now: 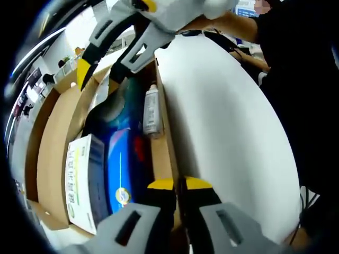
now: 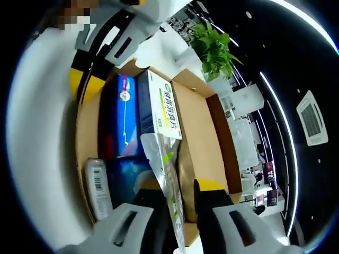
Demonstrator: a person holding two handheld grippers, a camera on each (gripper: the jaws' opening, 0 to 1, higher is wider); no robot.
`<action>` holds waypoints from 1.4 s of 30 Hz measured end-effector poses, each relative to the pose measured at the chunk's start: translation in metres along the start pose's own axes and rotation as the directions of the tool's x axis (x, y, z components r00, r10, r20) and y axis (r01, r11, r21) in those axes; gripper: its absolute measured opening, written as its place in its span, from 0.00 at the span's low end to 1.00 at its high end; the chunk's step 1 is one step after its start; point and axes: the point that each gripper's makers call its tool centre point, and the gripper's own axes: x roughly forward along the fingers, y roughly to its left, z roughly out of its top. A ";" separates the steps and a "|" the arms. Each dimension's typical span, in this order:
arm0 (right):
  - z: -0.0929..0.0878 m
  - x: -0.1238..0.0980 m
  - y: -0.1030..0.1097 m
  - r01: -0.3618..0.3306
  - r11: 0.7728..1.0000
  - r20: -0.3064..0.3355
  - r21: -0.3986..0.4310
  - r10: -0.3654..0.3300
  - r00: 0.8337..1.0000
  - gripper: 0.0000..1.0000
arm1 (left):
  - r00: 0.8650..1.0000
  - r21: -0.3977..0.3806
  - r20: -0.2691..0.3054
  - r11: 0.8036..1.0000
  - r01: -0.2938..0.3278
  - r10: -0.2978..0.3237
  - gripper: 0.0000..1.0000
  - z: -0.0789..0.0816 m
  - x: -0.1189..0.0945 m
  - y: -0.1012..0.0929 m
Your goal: Operate the shoe box by opening the lid, removing the specified soft item, and placing it in the target area until the item is outside and the box remains undamaged.
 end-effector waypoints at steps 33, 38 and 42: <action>-0.001 -0.002 0.003 0.016 1.000 0.010 -0.022 -0.016 1.000 0.01 | 1.000 0.015 -0.008 1.000 -0.004 0.004 0.04 0.000 0.001 0.001; 0.000 -0.005 0.000 0.029 0.999 0.012 0.026 -0.029 1.000 0.01 | 1.000 0.015 -0.010 1.000 -0.005 0.006 0.04 -0.001 0.001 0.000; 0.005 -0.010 -0.005 0.040 0.997 0.045 0.061 -0.043 0.998 0.01 | 1.000 0.013 -0.014 1.000 -0.007 0.008 0.04 -0.001 0.001 0.000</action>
